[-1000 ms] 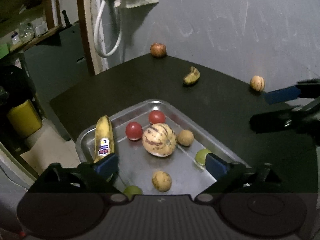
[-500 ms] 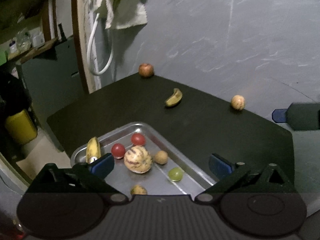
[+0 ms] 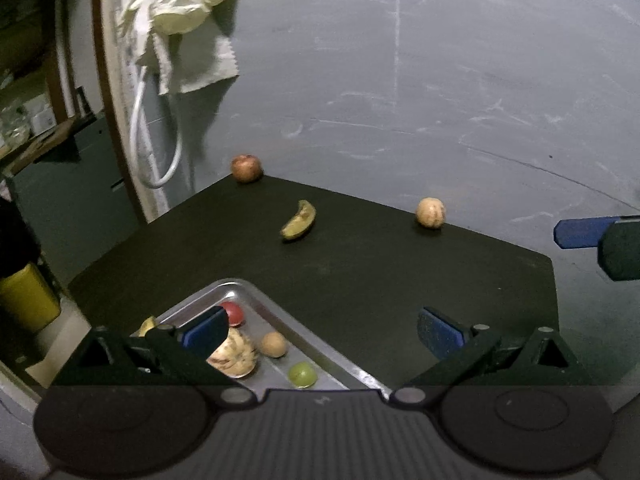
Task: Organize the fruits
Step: 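Move both open grippers away from the tray toward the remaining fruit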
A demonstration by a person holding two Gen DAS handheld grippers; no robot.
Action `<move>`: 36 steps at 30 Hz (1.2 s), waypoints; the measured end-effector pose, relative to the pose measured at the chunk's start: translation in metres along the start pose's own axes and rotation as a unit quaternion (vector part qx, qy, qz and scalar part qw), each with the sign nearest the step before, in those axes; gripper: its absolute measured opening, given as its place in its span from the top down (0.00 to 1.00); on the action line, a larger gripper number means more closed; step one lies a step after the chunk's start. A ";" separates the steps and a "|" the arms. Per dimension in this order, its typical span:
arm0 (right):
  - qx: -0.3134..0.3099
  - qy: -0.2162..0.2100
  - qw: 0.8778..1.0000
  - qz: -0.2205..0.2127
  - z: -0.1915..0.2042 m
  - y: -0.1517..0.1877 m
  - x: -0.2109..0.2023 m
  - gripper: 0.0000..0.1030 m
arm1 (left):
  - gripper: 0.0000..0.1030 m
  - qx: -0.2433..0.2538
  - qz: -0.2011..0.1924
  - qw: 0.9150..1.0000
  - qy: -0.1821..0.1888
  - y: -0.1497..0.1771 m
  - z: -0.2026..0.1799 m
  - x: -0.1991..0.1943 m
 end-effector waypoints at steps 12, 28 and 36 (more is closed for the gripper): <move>0.042 0.103 0.993 -0.040 -0.034 -0.005 0.012 0.01 | 0.01 0.034 0.014 0.999 0.023 -0.028 0.009 0.048; 0.099 0.257 0.958 -0.078 -0.083 -0.044 0.098 0.01 | 0.01 0.058 0.029 0.996 0.060 -0.091 0.072 0.224; 0.113 0.314 0.939 -0.082 -0.099 -0.053 0.148 0.01 | 0.01 0.061 0.048 0.994 0.082 -0.091 0.083 0.292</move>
Point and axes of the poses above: each gripper's, at about its wrist camera, not at the fingertips, and x roughly the way its jaws point, z to its left, y to its underside, the point moved 1 cm from there along x, roughly the way its jaws point, and after that the axes turned 10 degrees about x, right-handed, at the moved point
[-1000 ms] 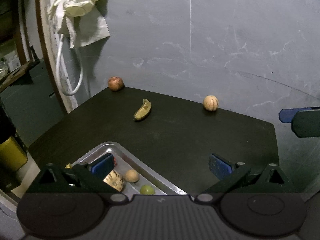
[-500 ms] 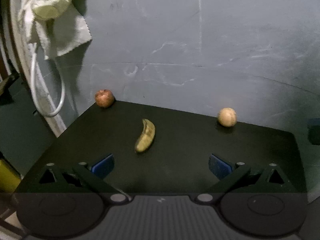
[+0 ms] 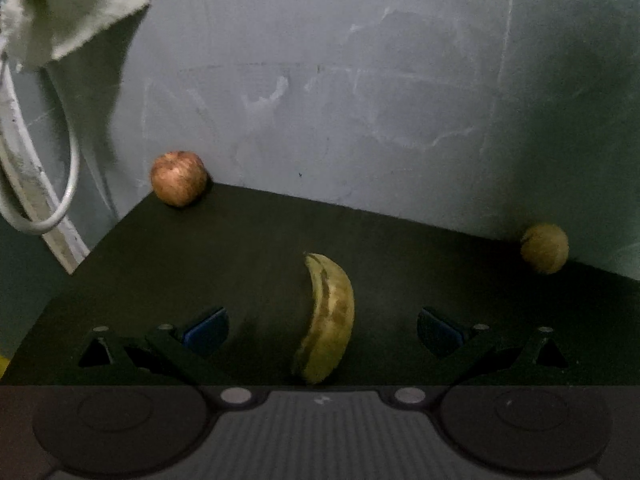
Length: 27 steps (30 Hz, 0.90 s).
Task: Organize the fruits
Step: 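Move both open grippers away from the tray toward the remaining fruit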
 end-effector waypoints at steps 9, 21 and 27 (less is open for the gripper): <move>0.006 0.023 1.000 -0.001 0.008 0.001 0.021 0.01 | 0.11 0.004 0.006 1.000 0.014 0.001 0.007 0.025; -0.001 0.050 0.999 0.000 0.008 0.003 0.037 0.02 | 0.36 0.023 0.006 0.999 0.035 0.003 0.005 0.034; -0.002 0.055 0.998 0.001 0.009 0.004 0.040 0.04 | 0.67 0.041 0.016 0.998 0.035 0.002 0.000 0.039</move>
Point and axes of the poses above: each gripper's, at about its wrist camera, not at the fingertips, and x roughly the way its jaws point, z to its left, y to its underside, the point moved 1 cm from there along x, roughly the way its jaws point, and after that the axes turned 10 degrees about x, right-handed, at the moved point
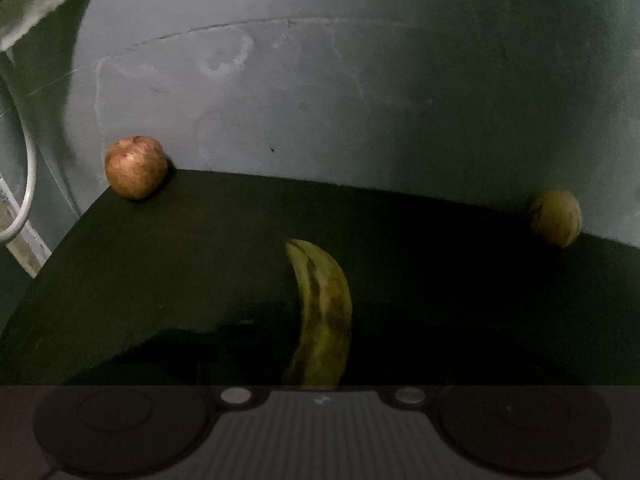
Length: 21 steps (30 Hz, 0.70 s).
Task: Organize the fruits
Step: 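Move both open grippers away from the tray toward the remaining fruit, then grasp the brown banana with the left gripper while the right grasps a striped melon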
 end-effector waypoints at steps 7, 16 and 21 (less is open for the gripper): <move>-0.006 0.017 1.000 -0.003 0.001 -0.003 0.018 0.07 | 0.69 0.008 -0.007 1.000 0.002 -0.002 0.002 0.000; -0.009 0.091 0.996 -0.018 -0.009 -0.022 0.068 0.15 | 0.69 0.001 -0.011 1.000 0.018 0.003 0.001 -0.006; -0.003 0.123 0.992 -0.018 -0.016 -0.029 0.094 0.23 | 0.69 -0.001 -0.012 1.000 0.018 0.005 0.001 -0.008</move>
Point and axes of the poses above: each gripper's, at about its wrist camera, not at the fingertips, and x roughly the way its jaws point, z to its left, y to its underside, the point moved 1 cm from there along x, roughly the way its jaws point, and after that the axes turned 10 degrees about x, right-handed, at the moved point
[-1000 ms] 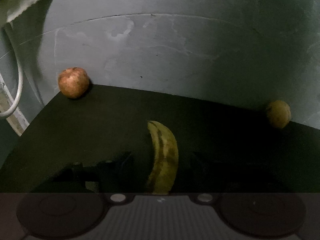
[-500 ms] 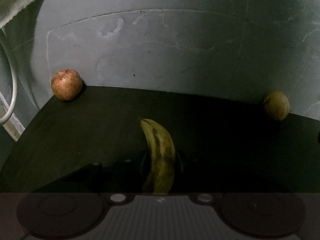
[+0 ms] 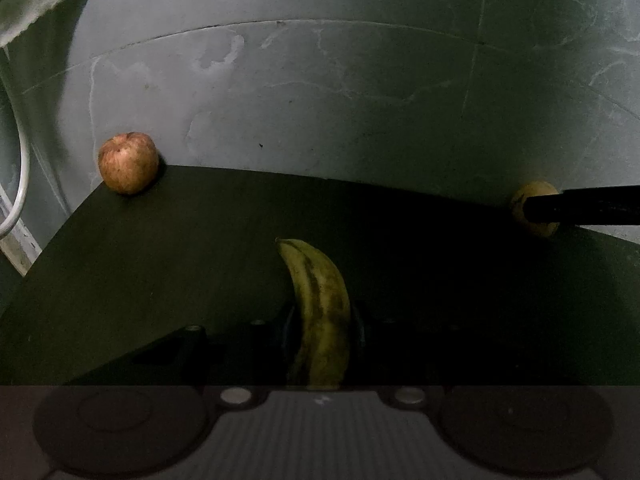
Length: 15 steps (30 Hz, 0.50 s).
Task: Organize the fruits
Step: 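Grasp the brown banana with the left gripper while the right grasps a striped melon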
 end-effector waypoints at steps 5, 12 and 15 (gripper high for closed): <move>0.005 0.014 1.000 0.004 0.003 -0.002 0.016 0.38 | 0.69 -0.001 0.000 1.000 0.000 0.000 0.000 0.000; 0.008 0.027 1.000 0.011 0.009 0.000 0.023 0.48 | 0.69 -0.002 0.000 1.000 -0.002 -0.001 0.001 0.000; 0.007 0.017 1.000 0.019 0.012 0.000 0.019 0.49 | 0.69 -0.005 0.000 1.000 -0.001 -0.001 0.000 -0.001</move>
Point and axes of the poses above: each gripper's, at about its wrist camera, not at the fingertips, and x roughly the way its jaws point, z to its left, y to its underside, the point moved 1 cm from there along x, roughly the way its jaws point, and after that the axes turned 10 degrees about x, right-handed, at the moved point
